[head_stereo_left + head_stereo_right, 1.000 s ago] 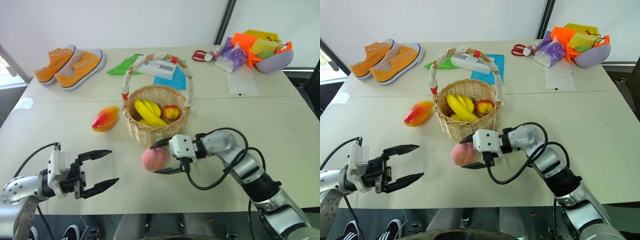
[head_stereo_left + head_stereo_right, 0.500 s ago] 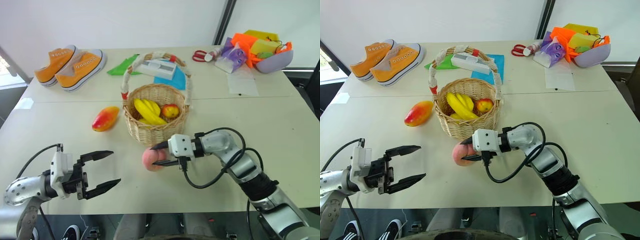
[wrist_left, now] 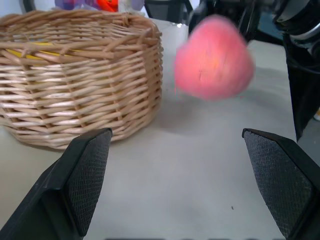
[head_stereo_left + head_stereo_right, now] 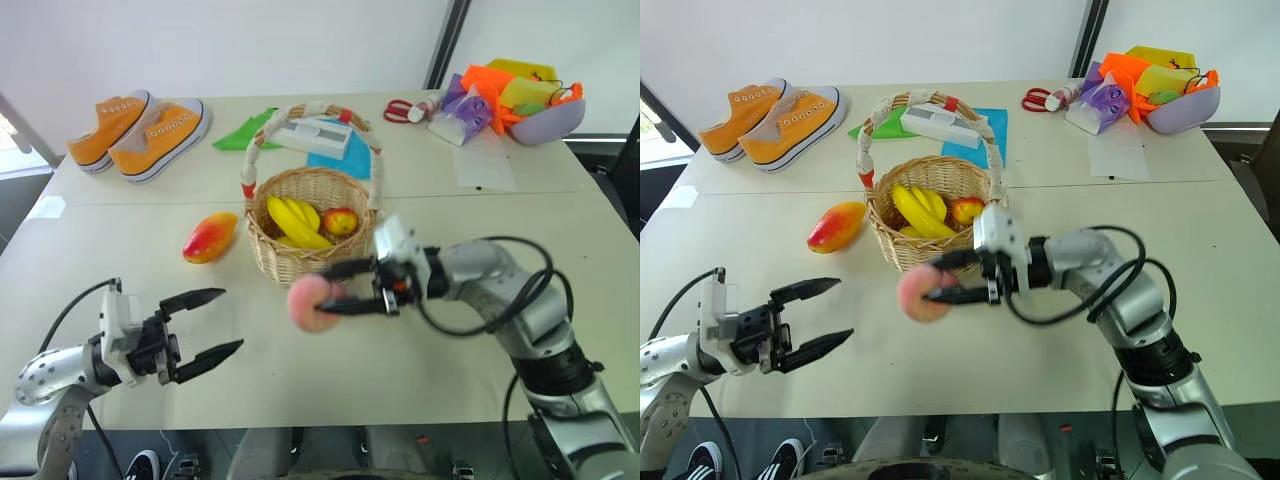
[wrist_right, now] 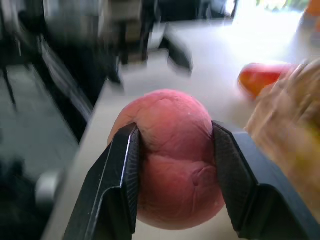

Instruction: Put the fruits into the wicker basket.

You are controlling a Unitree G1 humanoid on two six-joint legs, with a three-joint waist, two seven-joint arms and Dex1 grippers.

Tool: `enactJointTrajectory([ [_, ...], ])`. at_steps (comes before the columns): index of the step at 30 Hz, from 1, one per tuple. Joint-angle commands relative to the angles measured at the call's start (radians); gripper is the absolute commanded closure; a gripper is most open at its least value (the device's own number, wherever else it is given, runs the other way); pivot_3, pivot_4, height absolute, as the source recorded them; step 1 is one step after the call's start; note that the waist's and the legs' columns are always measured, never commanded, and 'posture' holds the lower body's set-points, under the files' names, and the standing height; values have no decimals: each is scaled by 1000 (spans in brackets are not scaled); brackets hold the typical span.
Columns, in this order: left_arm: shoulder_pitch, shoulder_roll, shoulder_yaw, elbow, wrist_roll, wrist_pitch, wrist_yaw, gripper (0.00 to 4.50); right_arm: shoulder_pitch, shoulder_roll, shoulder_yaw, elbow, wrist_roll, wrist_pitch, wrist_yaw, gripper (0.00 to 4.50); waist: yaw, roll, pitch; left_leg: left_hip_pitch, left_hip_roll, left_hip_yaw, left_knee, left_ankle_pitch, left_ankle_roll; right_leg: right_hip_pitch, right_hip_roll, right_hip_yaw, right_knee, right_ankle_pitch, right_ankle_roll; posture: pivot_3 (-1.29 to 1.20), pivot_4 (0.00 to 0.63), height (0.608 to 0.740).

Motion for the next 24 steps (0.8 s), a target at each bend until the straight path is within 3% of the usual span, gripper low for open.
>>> enactJointTrajectory([
  [1, -27, -7, 42, -6, -60, 32, 41, 0, -111, 81, -114, 6, 120, 59, -143, 2620, 2, 0, 0, 0, 0, 0, 0, 0, 0, 0, 0, 0, 0, 0, 0, 0, 150, 740],
  [4, -55, -14, 42, 14, -51, 28, 57, 0, -176, 148, -93, 76, -13, -57, -246, 2620, 2, 0, 0, 0, 0, 0, -1, 0, 0, -1, 0, 0, -1, 1, 2, 0, 150, 740],
  [8, -99, -23, 47, 38, -39, 23, 95, 0, -182, 119, 36, 164, -230, -225, -236, 2620, 2, 0, 0, 0, -2, 0, -1, 0, 0, -4, -1, 0, -1, 2, 3, 0, 150, 740],
  [10, -109, -27, 38, 33, -34, 21, 106, 0, -176, 119, 77, 232, -328, -306, -259, 1808, 1, 0, 0, 0, -2, 0, -1, 0, 0, -4, -1, 0, 0, 2, 3, 0, 150, 740],
  [14, -96, -31, 35, 26, -28, 17, 106, 0, -164, 132, 52, 218, -284, -262, -241, 63, -1, 0, 0, 0, -2, 0, -1, 0, 0, -2, -1, 0, 0, 2, 3, 0, 150, 740],
  [19, -90, -37, 38, 33, -24, 10, 104, 0, -166, 113, 24, 186, -244, -212, -218, 63, 0, 0, 0, 0, -1, 0, -1, 1, -1, -2, 0, 0, 0, 2, 3, 0, 150, 740],
  [24, -110, -50, 66, 66, -25, 13, 148, 0, -117, 58, -57, 100, -92, -138, -125, 63, 4, 0, 0, 0, -1, 0, -1, 1, -1, -1, 0, 0, 0, 2, 3, 0, 150, 740],
])
